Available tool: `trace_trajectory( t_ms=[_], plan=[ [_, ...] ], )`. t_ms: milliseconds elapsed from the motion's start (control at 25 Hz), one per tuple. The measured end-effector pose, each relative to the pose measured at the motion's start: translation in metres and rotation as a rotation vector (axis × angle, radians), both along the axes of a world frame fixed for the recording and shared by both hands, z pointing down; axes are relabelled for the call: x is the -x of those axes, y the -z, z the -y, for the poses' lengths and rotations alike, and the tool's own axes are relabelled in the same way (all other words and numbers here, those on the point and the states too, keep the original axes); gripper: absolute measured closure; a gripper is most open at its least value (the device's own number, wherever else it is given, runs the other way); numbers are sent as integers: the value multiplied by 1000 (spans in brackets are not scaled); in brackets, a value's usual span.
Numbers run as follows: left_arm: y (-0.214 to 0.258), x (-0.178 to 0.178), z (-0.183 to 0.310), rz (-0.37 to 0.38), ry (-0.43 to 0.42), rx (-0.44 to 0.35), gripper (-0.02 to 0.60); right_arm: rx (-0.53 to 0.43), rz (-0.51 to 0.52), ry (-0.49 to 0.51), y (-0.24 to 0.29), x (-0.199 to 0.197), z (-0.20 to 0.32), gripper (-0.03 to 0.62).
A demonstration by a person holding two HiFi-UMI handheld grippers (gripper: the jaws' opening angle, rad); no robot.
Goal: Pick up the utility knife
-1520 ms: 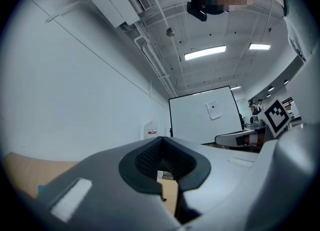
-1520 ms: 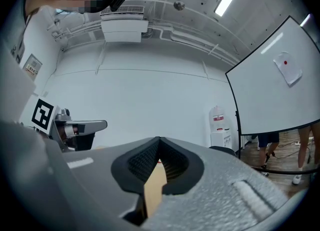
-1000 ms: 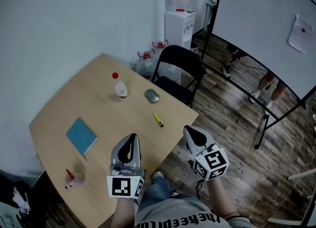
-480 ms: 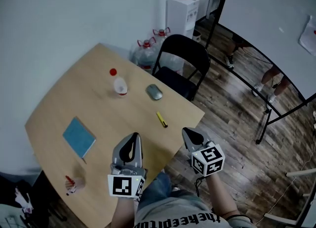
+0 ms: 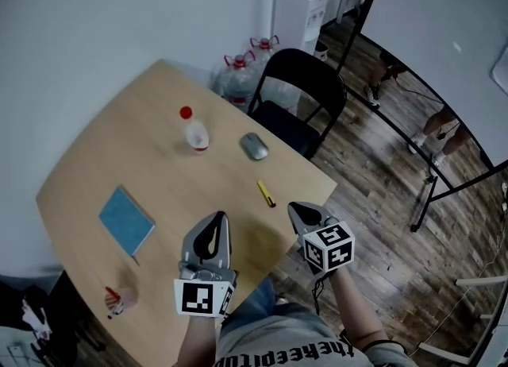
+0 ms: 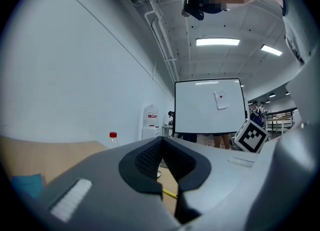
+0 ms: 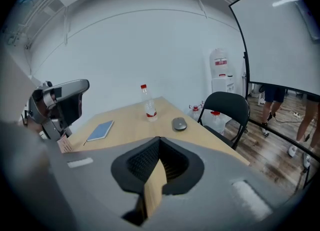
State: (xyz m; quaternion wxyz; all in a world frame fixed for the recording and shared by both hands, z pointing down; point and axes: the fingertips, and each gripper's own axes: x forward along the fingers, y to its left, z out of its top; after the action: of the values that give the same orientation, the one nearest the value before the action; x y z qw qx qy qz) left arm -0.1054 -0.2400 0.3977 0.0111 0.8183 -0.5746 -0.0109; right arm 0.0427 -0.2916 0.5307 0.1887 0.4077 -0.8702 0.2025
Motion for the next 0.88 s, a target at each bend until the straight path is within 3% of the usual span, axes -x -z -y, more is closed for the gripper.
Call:
trace_trajectory(
  t_ms=[640,880],
  plan=[
    [-21,30,12,-21,30,48,561,179,-86,48,-61,33,22,589],
    [-27,38,18,-33,42,68,561,222,-137,62,-81,38,27,538]
  ],
)
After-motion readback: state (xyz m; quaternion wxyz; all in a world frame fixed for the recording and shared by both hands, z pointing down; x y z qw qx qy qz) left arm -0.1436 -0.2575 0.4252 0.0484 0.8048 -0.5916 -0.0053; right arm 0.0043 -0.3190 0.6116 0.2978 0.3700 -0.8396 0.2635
